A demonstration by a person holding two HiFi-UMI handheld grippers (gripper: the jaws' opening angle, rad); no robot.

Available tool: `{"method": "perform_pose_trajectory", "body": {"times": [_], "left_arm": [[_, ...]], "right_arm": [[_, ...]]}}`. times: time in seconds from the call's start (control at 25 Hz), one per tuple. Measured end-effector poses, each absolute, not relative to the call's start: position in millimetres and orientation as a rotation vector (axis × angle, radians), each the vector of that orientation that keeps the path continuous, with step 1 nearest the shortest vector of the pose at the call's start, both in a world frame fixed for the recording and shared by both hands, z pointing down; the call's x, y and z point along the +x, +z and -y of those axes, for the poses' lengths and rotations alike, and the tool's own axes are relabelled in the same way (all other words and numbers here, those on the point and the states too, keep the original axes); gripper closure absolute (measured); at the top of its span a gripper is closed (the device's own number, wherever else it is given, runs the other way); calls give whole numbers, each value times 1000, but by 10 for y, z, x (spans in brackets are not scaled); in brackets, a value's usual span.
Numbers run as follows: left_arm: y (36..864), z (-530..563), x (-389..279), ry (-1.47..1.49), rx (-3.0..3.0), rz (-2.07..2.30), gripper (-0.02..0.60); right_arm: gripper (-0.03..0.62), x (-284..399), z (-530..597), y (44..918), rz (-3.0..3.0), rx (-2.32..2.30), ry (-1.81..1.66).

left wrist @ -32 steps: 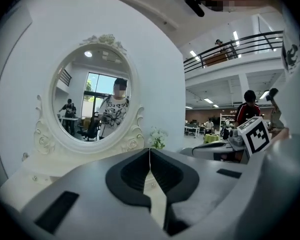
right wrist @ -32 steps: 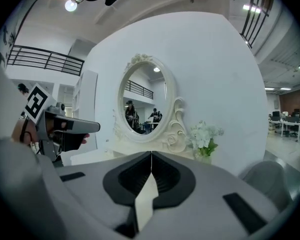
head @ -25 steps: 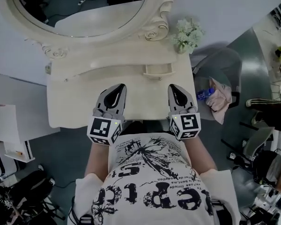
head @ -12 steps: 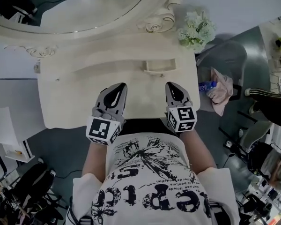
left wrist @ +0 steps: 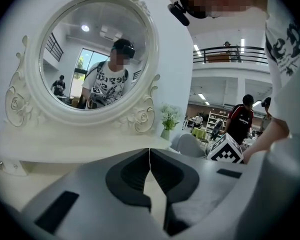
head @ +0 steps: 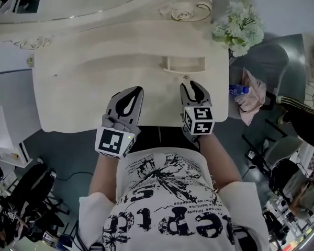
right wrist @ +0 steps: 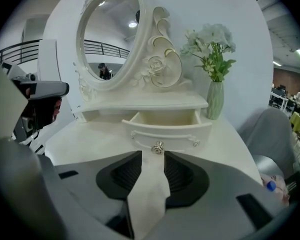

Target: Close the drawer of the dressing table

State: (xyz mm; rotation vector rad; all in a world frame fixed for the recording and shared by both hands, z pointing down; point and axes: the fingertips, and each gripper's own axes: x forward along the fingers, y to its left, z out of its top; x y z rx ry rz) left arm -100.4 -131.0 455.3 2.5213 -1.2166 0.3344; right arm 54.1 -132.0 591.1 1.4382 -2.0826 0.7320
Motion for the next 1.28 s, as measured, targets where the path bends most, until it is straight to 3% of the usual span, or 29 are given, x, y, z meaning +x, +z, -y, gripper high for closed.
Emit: {"method": "perform_pose_trajectory", "body": {"times": [1.28], "left_arm": [[4702, 1424, -1148, 390, 2456, 1235, 561]], "right_arm": [[484, 563, 1853, 6026, 2021, 1488, 785]]}}
